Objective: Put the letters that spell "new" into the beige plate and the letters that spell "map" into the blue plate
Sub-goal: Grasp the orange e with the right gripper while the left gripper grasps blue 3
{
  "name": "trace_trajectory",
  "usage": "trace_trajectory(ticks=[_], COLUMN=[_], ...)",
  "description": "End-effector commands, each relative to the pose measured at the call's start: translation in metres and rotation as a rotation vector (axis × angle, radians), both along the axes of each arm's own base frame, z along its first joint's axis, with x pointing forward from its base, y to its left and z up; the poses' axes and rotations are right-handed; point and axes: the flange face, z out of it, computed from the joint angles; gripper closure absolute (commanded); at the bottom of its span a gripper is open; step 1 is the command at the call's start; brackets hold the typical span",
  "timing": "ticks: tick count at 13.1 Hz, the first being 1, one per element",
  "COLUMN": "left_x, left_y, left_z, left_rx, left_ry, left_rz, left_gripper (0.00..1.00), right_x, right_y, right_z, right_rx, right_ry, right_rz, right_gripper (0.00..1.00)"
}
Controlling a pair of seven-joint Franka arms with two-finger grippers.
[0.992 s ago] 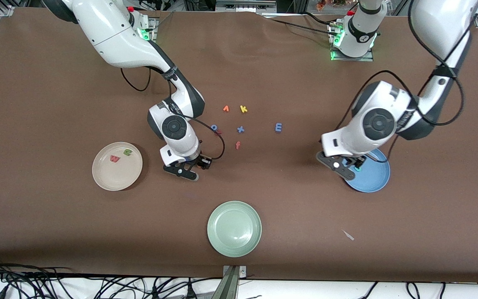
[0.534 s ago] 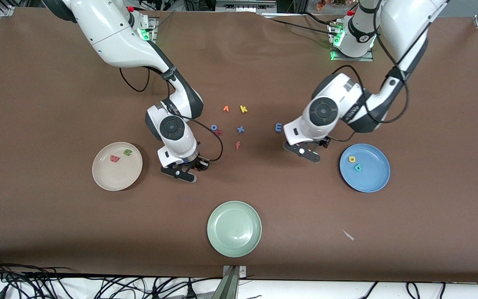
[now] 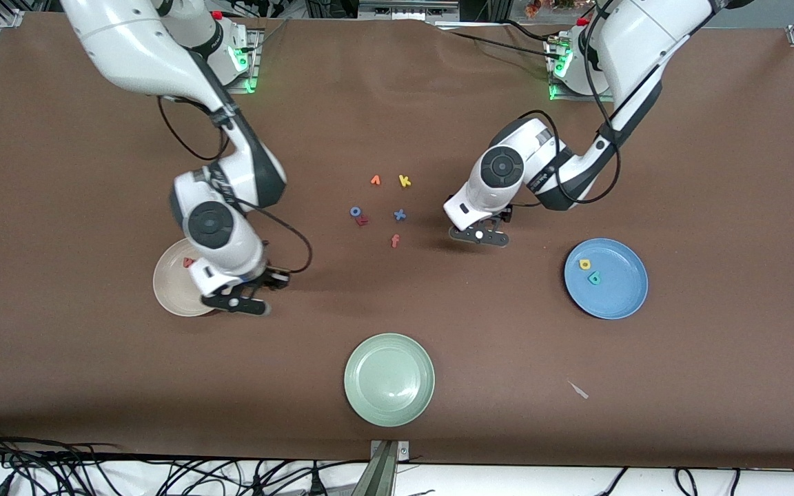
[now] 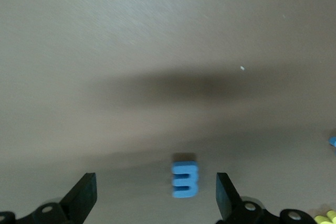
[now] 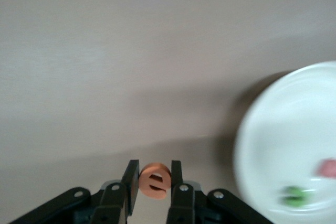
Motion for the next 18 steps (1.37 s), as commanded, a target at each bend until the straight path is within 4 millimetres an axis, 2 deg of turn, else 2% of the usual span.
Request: trace_trajectory(ticks=[1,3,5,7,9,12,13,14,16,18], left_x=[-0.014,-0.024,-0.027,-0.028,-0.026,-0.033,-0.035,-0.039,-0.043,-0.043], left_y=[-0.013,-0.02,-0.023,-0.024,-0.021,-0.023,-0.025,-0.029,-0.031,-0.031], left_z=[0.001,-0.018,-0.024,-0.023,-0.024,-0.027,-0.028,-0.029,-0.03,-0.03], left_rx=[-0.012,-0.006,0.008,0.008,0.017,0.027,0.027,0.028,0.03,0.028], left_ry=[0.006,0.022,0.001,-0.003,-0.016,-0.007,-0.004,-0.003,0.001,-0.002], left_rz=[0.043,0.009,-0.039,-0.047,-0.063,-0.083,-0.091,-0.1,-0.11,-0.117], left_gripper=[0.01,0.08,0.09,0.09,0.09,0.1,0.12,0.14,0.18,0.25], right_x=[-0.011,-0.011,-0.01,-0.013,-0.023,-0.033,-0.035,-0.036,-0.036,-0.036], right_y=[-0.054,-0.09,-0.11,-0.116,-0.118,-0.124,-0.126,-0.128,-0.129,-0.13], right_z=[0.018,0.011,0.005,-0.006,-0.027,-0.047,-0.051,-0.053,-0.051,-0.05], right_rx=[-0.014,-0.016,-0.013,-0.006,0.009,0.029,0.03,0.029,0.027,0.027], right_ry=[0.046,0.072,0.078,0.068,0.038,-0.022,-0.027,-0.022,-0.022,-0.022], right_rz=[0.108,0.147,0.16,0.167,0.172,0.175,0.174,0.17,0.168,0.167], right_gripper=[0.84,0.84,0.83,0.83,0.81,0.62,0.58,0.55,0.54,0.5])
